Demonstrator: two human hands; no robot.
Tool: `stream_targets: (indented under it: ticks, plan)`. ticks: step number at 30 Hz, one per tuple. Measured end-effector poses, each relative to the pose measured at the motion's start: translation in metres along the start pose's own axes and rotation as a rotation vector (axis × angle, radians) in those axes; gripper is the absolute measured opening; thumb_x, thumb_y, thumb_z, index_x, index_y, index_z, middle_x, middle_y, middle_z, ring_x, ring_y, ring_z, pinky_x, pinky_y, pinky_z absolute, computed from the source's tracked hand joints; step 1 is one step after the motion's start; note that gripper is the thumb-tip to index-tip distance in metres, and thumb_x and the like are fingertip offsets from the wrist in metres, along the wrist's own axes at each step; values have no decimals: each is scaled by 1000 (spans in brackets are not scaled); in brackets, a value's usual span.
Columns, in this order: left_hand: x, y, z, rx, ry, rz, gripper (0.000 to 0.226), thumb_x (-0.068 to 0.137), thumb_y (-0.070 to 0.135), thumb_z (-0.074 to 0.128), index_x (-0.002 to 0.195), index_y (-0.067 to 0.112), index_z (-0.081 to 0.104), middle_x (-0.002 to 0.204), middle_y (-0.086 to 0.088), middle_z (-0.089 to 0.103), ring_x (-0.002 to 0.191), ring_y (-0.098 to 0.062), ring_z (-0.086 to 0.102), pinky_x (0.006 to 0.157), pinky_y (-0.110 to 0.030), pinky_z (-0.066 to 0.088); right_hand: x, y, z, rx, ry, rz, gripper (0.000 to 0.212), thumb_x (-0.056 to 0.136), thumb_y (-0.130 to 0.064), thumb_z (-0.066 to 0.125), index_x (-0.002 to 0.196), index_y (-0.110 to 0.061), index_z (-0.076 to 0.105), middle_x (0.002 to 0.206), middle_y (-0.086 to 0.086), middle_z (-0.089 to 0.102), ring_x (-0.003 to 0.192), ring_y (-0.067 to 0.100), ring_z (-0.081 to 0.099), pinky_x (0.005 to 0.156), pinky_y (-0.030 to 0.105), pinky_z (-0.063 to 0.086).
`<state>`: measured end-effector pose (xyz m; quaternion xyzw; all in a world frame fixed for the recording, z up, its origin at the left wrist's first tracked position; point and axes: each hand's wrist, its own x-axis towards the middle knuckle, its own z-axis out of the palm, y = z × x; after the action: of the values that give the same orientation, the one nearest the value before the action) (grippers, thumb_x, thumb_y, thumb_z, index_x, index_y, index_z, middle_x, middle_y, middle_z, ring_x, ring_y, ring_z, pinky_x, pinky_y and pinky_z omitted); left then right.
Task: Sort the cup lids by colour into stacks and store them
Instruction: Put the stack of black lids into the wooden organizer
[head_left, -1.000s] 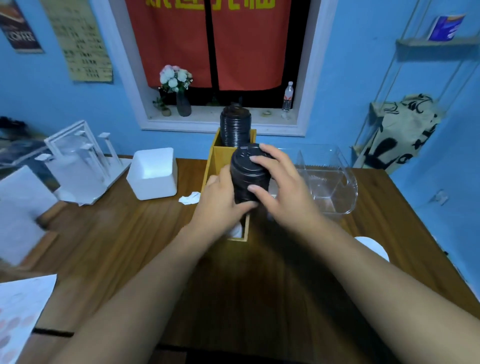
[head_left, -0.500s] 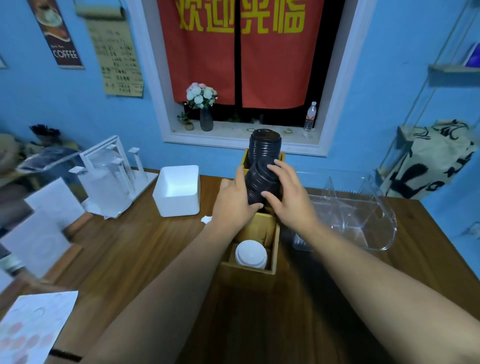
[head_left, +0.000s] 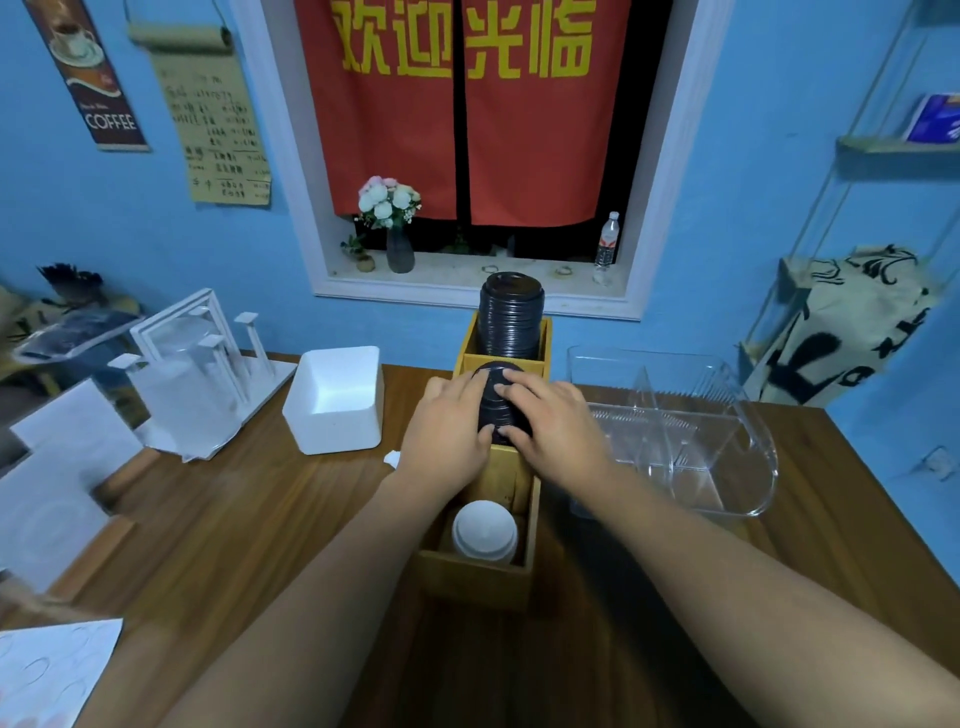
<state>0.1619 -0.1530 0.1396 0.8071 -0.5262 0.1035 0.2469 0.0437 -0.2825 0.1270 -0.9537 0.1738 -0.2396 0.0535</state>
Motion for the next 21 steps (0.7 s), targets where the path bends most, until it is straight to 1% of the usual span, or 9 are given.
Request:
stream_targets:
  ticks: [3, 6, 8, 10, 13, 16, 17, 19, 21]
  plan:
    - [-5, -2, 2, 64, -28, -10, 61, 97, 34, 61, 152, 15, 41, 145, -2, 56, 122, -24, 49, 104, -39, 46, -7, 1, -2, -7, -5, 13, 38, 101, -38, 50, 136, -28, 58, 151, -8, 49, 139, 19, 45, 120, 52, 25]
    - [-7, 2, 3, 143, -58, 13, 63, 100, 37, 55, 156, 16, 36, 152, -3, 50, 125, -25, 49, 103, -41, 48, -10, 0, -11, -61, -41, 35, 39, 105, -37, 41, 141, -30, 55, 156, -9, 45, 150, 26, 29, 121, 57, 19]
    - [-4, 7, 1, 191, -54, 23, 63, 100, 40, 53, 156, 16, 36, 153, -5, 49, 127, -26, 49, 102, -41, 48, -11, -1, -17, -63, -92, 62, 42, 107, -37, 36, 148, -33, 47, 161, -10, 37, 153, 26, 21, 123, 56, 17]
    - [-1, 11, 0, 214, -51, 7, 63, 100, 42, 51, 155, 16, 37, 152, -4, 50, 130, -25, 47, 103, -41, 47, -17, -1, -21, -9, -122, 95, 46, 108, -35, 34, 154, -34, 36, 165, -10, 27, 154, 23, 17, 123, 55, 17]
    - [-1, 15, -1, 233, -64, -9, 66, 99, 44, 53, 156, 16, 36, 153, -6, 48, 132, -27, 46, 104, -42, 46, -40, -4, -29, 114, -99, 143, 51, 108, -29, 38, 158, -33, 29, 167, -8, 22, 154, 19, 18, 125, 50, 17]
    - [-8, 21, -3, 241, -61, -26, 72, 97, 45, 56, 157, 16, 31, 159, -9, 40, 138, -30, 41, 108, -44, 43, -81, -11, -47, 193, -47, 215, 50, 107, -23, 40, 156, -32, 33, 165, -9, 27, 152, 14, 21, 123, 36, 11]
    - [-12, 25, -5, 239, -35, -24, 72, 97, 45, 57, 157, 15, 32, 159, -10, 38, 140, -30, 40, 110, -44, 42, -99, -13, -53, 208, -30, 229, 49, 107, -22, 41, 154, -31, 37, 162, -9, 32, 150, 12, 24, 124, 36, 13]
    - [-21, 40, -6, 214, 19, 9, 69, 96, 43, 59, 154, 13, 37, 158, -10, 40, 140, -29, 39, 114, -44, 38, -137, -13, -65, 205, -16, 237, 45, 105, -22, 42, 149, -30, 46, 154, -11, 44, 145, 8, 33, 124, 42, 22]
    - [-36, 66, -2, 161, 30, 56, 64, 97, 42, 60, 151, 15, 42, 158, -7, 41, 143, -26, 36, 119, -41, 31, -173, -6, -74, 131, -29, 248, 40, 104, -24, 42, 142, -30, 52, 146, -13, 53, 140, 8, 41, 123, 45, 26]
